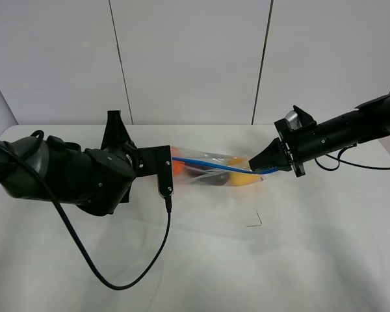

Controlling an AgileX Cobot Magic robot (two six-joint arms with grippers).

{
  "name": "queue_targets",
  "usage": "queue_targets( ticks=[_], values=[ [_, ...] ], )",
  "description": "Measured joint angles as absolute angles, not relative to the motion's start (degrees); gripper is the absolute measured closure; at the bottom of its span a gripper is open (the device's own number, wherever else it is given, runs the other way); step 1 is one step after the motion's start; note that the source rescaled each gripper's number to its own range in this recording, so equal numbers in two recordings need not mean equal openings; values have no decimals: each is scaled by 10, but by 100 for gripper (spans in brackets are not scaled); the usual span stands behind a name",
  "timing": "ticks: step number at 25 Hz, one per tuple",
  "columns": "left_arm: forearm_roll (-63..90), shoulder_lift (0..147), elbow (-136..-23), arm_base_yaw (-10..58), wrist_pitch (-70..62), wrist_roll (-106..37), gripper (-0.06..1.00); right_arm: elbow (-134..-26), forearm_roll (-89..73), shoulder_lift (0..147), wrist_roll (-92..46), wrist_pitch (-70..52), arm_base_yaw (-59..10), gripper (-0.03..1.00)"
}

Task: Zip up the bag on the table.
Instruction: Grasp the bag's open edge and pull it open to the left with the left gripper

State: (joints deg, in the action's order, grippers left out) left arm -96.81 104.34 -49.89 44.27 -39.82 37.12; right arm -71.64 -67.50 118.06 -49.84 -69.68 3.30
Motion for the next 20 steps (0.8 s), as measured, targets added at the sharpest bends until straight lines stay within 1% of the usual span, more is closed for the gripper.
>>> queue_targets(
  ticks=[6, 8, 10, 11, 13, 15, 16, 17, 20],
  values=[
    [-968, 1043, -498, 443, -398, 391, 94, -716, -675, 1181, -498, -697, 33, 97],
    [-968, 1043, -498, 443, -398, 394, 91, -716, -675, 1181, -498, -697, 33, 97],
    [-966, 1043, -497, 443, -404, 400, 79, -716, -670, 1181, -498, -697, 33, 97],
    [-964, 1041, -497, 442, -404, 405, 69, -716, -669, 1181, -498, -697, 33, 97],
    [-964, 1034, -497, 442, -401, 427, 44, -716, -666, 1181, -498, -697, 33, 97],
    [-966, 1027, -497, 442, -397, 446, 25, -716, -666, 1181, -498, -697, 33, 97],
    [-968, 1025, -497, 442, -398, 451, 18, -716, -666, 1181, -498, -696, 33, 97],
    [-969, 1024, -497, 442, -398, 453, 15, -716, -666, 1181, -498, -696, 33, 97],
    [-972, 1024, -497, 442, -399, 455, 10, -716, -666, 1181, -498, -696, 34, 97]
  ],
)
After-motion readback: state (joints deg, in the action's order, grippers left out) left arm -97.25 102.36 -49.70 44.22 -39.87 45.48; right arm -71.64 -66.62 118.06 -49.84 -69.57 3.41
